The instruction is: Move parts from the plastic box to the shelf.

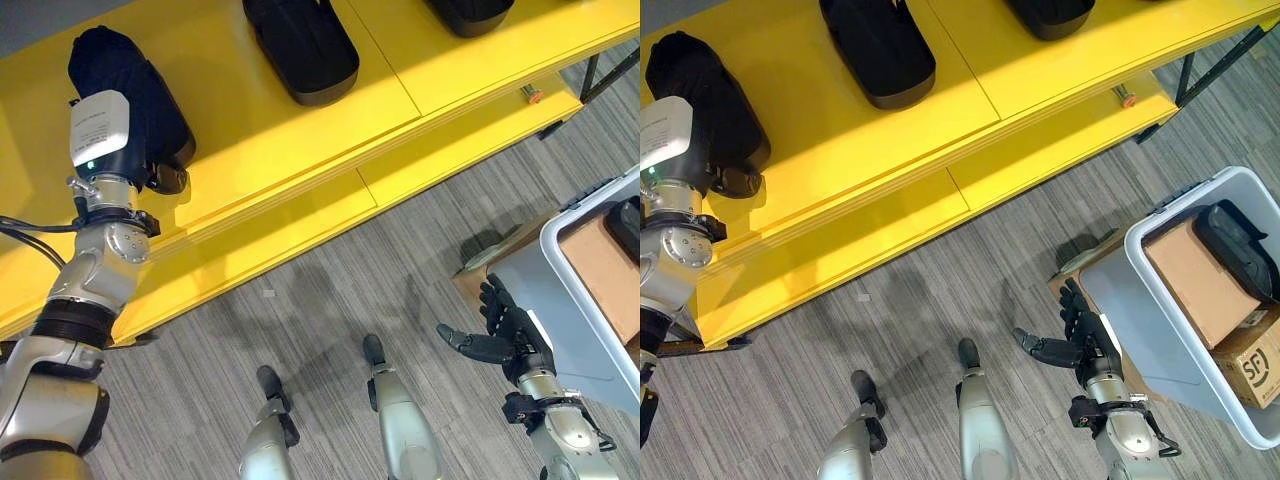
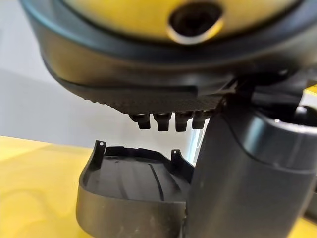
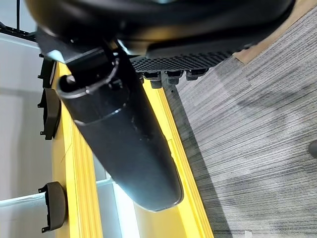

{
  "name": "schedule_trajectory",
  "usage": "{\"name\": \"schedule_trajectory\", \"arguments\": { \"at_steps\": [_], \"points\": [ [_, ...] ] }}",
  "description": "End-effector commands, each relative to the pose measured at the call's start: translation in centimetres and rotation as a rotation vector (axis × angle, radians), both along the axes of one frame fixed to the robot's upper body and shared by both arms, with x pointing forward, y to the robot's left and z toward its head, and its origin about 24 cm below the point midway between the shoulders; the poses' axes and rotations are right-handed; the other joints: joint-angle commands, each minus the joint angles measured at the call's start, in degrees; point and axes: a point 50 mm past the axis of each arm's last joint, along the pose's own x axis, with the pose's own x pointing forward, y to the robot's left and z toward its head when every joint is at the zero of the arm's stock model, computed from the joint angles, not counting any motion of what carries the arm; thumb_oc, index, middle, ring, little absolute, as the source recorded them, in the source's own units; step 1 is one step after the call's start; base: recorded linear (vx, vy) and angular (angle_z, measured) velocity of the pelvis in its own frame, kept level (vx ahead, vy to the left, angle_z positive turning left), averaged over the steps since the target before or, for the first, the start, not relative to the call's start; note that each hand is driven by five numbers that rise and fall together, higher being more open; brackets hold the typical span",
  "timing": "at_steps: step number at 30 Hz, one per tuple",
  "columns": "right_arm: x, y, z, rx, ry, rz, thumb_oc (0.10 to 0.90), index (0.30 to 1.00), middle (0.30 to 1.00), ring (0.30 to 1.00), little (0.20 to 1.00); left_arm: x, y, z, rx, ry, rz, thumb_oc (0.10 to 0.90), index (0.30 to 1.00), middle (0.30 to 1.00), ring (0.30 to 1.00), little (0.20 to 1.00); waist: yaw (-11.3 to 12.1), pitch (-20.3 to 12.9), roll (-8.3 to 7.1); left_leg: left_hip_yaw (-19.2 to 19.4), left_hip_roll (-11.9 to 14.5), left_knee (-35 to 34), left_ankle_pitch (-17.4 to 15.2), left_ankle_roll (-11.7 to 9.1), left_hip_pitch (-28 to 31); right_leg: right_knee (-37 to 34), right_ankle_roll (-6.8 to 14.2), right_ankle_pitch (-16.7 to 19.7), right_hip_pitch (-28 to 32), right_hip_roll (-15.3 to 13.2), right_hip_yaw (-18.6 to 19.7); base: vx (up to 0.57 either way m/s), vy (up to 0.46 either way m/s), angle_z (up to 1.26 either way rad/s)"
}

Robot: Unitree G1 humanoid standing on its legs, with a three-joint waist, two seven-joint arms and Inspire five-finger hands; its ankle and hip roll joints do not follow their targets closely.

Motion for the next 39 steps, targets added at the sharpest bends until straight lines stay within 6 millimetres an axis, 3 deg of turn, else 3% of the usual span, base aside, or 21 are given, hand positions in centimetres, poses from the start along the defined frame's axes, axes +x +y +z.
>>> {"name": "schedule_trajectory", "arguments": {
  "at_steps": [1,21,22,25,26,27,39],
  "points": [
    [-0.5,-1.3,3.4,-0.083,-0.159,-0.003,0.900,1.000,1.000,1.000,1.000,-2.1,1.9,6.2,0.109,-0.212,0.067,0.900,1.000,1.000,1.000,1.000,-0.8,-3.2,0.69,-4.5,2.4,9.0,-13.1,-0.8,2.0,-2.0,0.3,-3.4,0.4,0.0,3.2,0.00,0.000,0.00],
    [-0.4,-1.4,3.4,-0.093,-0.159,0.000,0.900,1.000,1.000,1.000,1.000,-2.1,1.9,5.2,0.074,-0.191,0.046,0.900,1.000,1.000,1.000,1.000,-0.5,-3.0,0.34,-4.7,2.5,9.8,-13.3,-0.6,1.4,-1.7,0.2,-3.2,-0.2,0.0,3.5,0.00,-0.001,0.00],
    [-0.3,-1.4,3.5,-0.095,-0.162,0.000,0.900,1.000,1.000,1.000,1.000,-2.2,1.7,5.3,0.065,-0.205,0.030,0.900,1.000,1.000,1.000,1.000,-0.6,-2.8,0.00,-4.3,2.4,9.8,-11.7,-0.4,0.7,-2.0,0.0,-1.6,-0.7,-0.1,3.6,-0.09,-0.021,0.00],
    [-0.4,-1.5,3.5,-0.101,-0.161,-0.005,0.900,1.000,1.000,1.000,1.000,-2.8,1.5,5.3,0.065,-0.219,0.001,0.900,1.000,1.000,1.000,1.000,-0.3,-2.9,0.02,-4.3,2.4,9.6,-11.8,-0.3,1.1,-2.0,-0.1,-1.7,-0.5,-0.1,3.6,0.00,-0.001,0.01],
    [-0.4,-1.5,3.5,-0.101,-0.160,-0.005,0.900,1.000,1.000,1.000,1.000,-2.8,1.5,5.2,0.065,-0.217,0.001,0.900,1.000,1.000,1.000,1.000,-0.3,-3.1,0.33,-4.6,2.4,9.6,-13.3,-0.5,1.8,-1.7,0.1,-3.1,0.1,0.0,3.6,0.00,0.000,0.00],
    [-0.4,-1.7,3.5,-0.100,-0.161,-0.016,0.900,1.000,1.000,1.000,1.000,-3.4,1.4,4.8,0.050,-0.224,-0.026,0.900,1.000,1.000,1.000,1.000,0.1,-2.9,0.07,-4.3,2.4,9.5,-11.8,-0.3,1.4,-2.0,-0.2,-1.8,-0.2,-0.1,3.6,0.00,0.000,0.00],
    [-0.4,-2.2,3.6,-0.116,-0.162,-0.033,0.900,1.000,1.000,1.000,1.000,-6.1,1.7,3.5,0.017,-0.247,-0.086,0.900,1.000,1.000,1.000,1.000,1.1,-3.2,0.31,-4.7,2.2,9.1,-11.7,-0.5,2.5,-2.1,-0.4,-2.1,1.3,-0.3,3.3,-0.01,-0.001,0.01]
  ]
}}
